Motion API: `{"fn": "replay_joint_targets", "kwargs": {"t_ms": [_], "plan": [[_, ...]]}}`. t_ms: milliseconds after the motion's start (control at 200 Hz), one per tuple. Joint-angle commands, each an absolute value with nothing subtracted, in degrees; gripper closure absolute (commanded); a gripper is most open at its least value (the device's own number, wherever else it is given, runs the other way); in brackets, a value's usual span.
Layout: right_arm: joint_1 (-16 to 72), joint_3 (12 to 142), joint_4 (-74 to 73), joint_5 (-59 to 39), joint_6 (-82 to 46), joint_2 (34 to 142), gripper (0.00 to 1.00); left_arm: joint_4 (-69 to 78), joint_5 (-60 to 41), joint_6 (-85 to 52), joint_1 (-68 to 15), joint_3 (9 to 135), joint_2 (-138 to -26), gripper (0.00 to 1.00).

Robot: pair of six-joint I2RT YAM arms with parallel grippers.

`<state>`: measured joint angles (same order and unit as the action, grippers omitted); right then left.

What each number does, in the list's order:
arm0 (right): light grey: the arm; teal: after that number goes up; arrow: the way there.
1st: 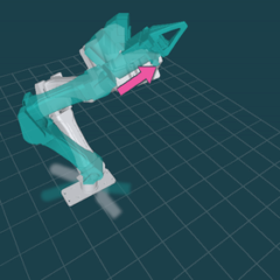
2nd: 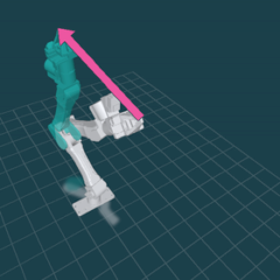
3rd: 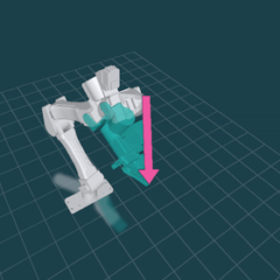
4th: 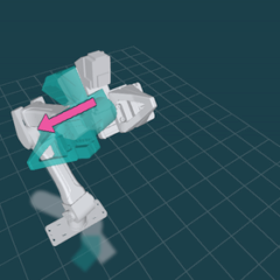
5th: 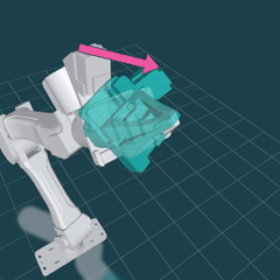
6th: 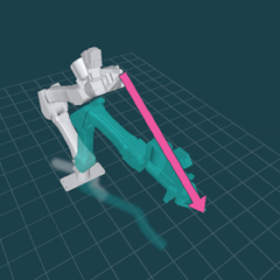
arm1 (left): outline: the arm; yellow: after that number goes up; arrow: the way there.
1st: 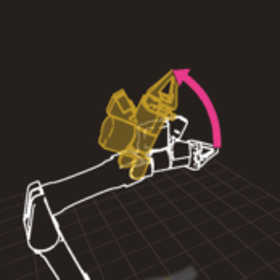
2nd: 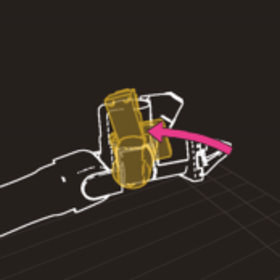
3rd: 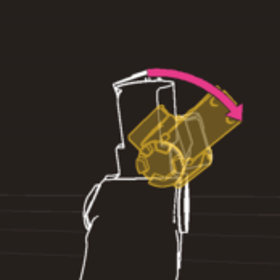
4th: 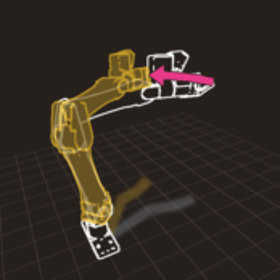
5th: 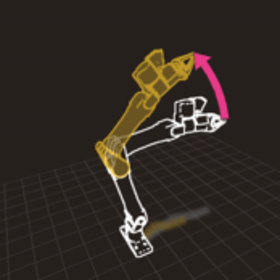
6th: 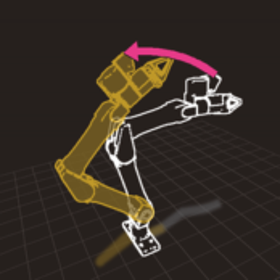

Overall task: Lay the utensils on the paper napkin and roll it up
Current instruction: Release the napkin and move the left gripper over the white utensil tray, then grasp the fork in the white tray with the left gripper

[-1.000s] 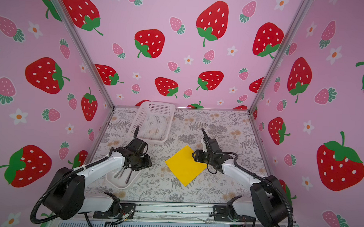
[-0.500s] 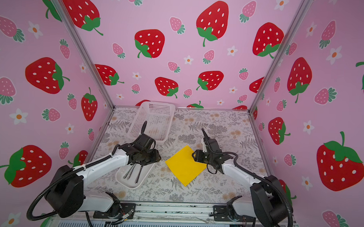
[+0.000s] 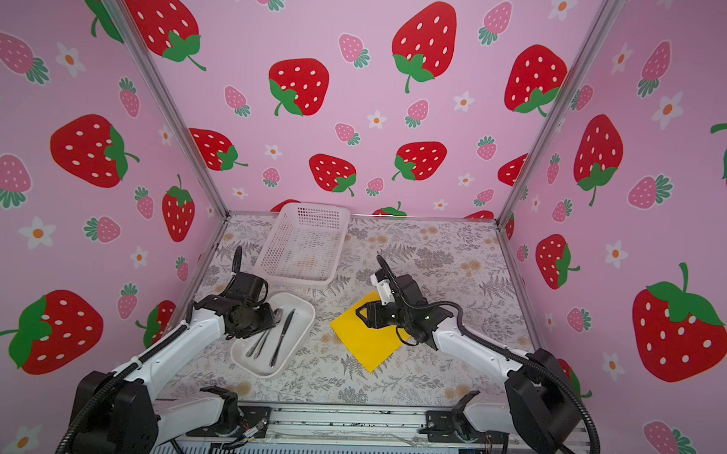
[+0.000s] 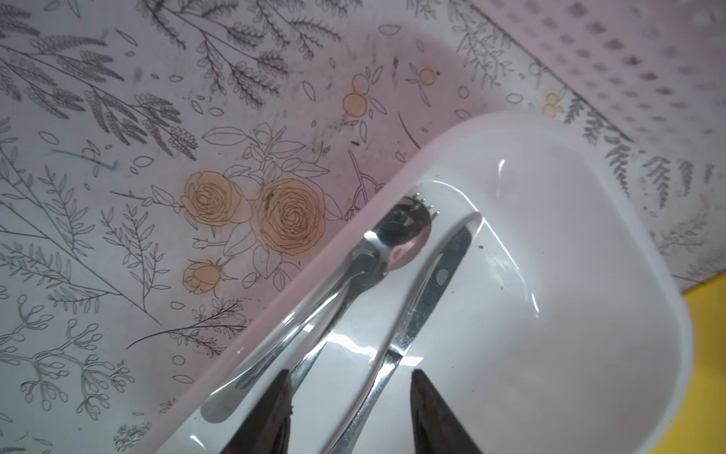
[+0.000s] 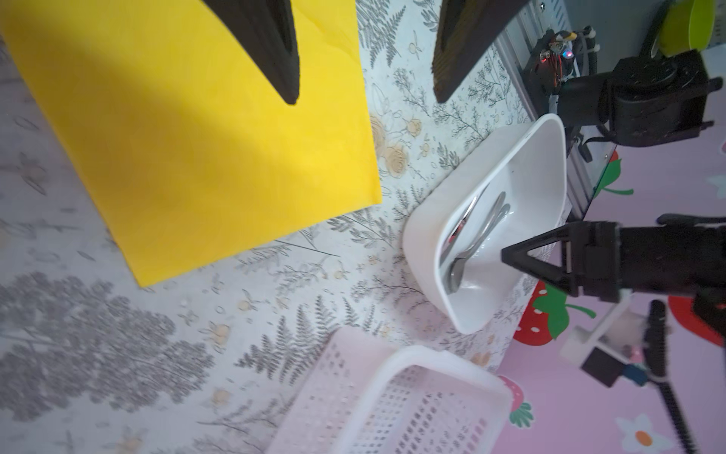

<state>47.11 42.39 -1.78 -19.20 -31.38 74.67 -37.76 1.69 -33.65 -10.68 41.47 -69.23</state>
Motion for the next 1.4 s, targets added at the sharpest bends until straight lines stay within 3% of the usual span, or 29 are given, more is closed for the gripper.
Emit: {"fn": "replay_joint_targets", "kwargs": {"t_ms": [0, 400, 740, 1190, 1396], "plan": [[51.7, 43.4, -6.2, -15.9, -25.9, 75.0, 0.43, -37.6, 0.6, -31.9, -9.7, 42.1, -72.1, 0.5], [60.5, 51.3, -4.7, -11.3, -23.3, 86.1, 0.44, -34.0, 0.2, -31.2, -9.7, 41.9, -80.2, 0.51], [61.2, 52.1, -3.7, -7.8, -21.8, 86.0, 0.43, -32.4, -1.0, -31.7, -9.7, 41.2, -82.9, 0.56], [61.2, 50.8, -2.9, -4.3, -22.7, 84.2, 0.43, -33.3, -1.9, -30.2, -9.7, 43.2, -86.6, 0.83], [61.2, 50.5, -2.5, -4.0, -23.2, 83.9, 0.43, -34.2, -2.0, -29.3, -9.7, 43.9, -87.8, 0.87]]}}
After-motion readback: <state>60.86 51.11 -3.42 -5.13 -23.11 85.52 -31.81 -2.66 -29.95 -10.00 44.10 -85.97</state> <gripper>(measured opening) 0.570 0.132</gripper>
